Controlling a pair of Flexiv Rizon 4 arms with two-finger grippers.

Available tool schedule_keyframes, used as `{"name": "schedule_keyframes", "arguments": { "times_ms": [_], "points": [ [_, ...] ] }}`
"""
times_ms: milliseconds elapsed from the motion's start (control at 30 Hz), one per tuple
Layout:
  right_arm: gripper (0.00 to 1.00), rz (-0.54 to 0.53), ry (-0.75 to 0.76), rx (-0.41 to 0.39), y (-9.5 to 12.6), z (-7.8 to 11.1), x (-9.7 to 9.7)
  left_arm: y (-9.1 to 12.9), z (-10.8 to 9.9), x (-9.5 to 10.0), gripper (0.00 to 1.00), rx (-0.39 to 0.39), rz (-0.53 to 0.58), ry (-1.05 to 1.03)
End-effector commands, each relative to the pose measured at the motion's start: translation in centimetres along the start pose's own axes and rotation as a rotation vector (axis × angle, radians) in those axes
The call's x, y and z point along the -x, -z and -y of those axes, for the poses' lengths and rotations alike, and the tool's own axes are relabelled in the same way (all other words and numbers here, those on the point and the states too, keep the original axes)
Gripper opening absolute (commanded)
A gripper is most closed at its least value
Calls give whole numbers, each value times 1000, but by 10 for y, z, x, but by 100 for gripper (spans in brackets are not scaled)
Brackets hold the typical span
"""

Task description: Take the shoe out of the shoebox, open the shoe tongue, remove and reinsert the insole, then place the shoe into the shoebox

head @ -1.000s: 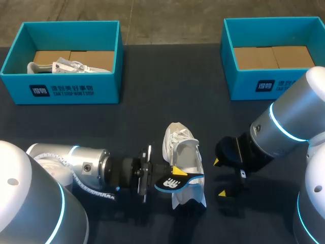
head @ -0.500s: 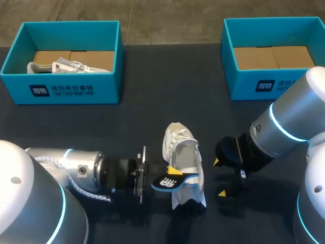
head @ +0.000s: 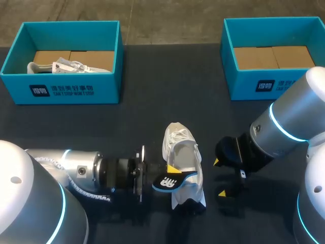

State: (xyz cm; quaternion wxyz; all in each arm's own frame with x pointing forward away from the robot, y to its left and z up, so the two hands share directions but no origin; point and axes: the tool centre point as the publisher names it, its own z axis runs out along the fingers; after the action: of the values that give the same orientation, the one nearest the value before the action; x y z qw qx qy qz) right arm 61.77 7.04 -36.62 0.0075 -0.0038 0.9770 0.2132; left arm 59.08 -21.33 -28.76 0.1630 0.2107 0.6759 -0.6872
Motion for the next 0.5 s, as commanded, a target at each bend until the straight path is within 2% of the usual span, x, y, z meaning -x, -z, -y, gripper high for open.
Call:
{"name": "schedule_keyframes", "arguments": {
  "times_ms": [33, 500],
  "points": [
    [100, 4, -1, -2, -1, 0, -1, -1, -1, -1, 0, 9, 13, 0],
    [100, 4, -1, -2, -1, 0, -1, 2, -7, 0, 0, 31, 39, 1]
  ]
}}
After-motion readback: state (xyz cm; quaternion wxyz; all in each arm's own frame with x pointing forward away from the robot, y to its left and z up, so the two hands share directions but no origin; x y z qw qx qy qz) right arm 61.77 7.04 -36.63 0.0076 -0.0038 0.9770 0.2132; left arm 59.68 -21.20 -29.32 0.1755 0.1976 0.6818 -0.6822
